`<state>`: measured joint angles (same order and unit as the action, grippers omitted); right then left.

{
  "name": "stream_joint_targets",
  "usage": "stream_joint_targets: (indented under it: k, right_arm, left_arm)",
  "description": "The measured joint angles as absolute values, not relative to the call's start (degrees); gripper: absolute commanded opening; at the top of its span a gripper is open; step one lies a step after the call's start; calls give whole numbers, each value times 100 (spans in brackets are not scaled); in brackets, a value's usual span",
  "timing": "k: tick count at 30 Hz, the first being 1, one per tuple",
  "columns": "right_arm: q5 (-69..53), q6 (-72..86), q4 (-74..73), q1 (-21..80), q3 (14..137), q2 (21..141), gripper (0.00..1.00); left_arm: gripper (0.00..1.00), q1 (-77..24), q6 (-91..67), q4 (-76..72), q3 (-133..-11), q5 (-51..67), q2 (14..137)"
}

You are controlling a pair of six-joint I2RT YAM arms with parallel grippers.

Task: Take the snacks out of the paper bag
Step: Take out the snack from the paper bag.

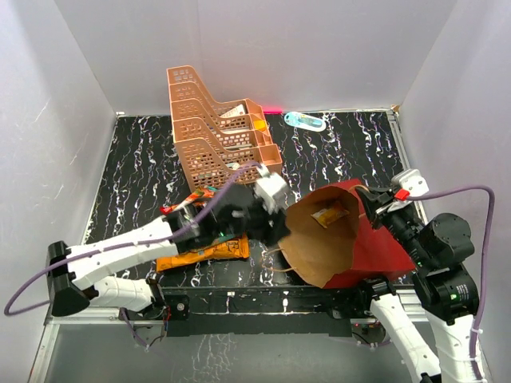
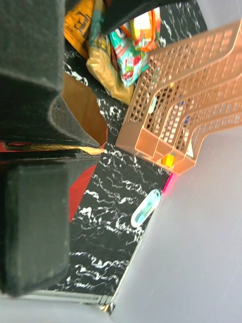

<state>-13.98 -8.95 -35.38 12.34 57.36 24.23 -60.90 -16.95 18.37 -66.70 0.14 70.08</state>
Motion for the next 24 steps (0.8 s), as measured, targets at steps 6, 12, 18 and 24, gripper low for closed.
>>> stream_joint_targets:
  k: [6,12,18,24]
  right_arm:
    - [-2073,-895,-3535,1234,5634,2248,8]
    - [-2329,-888,-3581,1234,5673,2263,8]
    - [-2447,-869,-3590,1234,5800,2392,8]
    - [-2545,-847,-3597,1234,5881,2480,8]
  left_arm:
    - [43,-7227,-814,-681,-5516,224,7642]
    - [40,-7439,888,-2235,-5050,456,8886]
    - [45,-7393,2128,-2923,-5664,405,10116]
    - [58,-7255,2998,-3129,-6158,-32,11045]
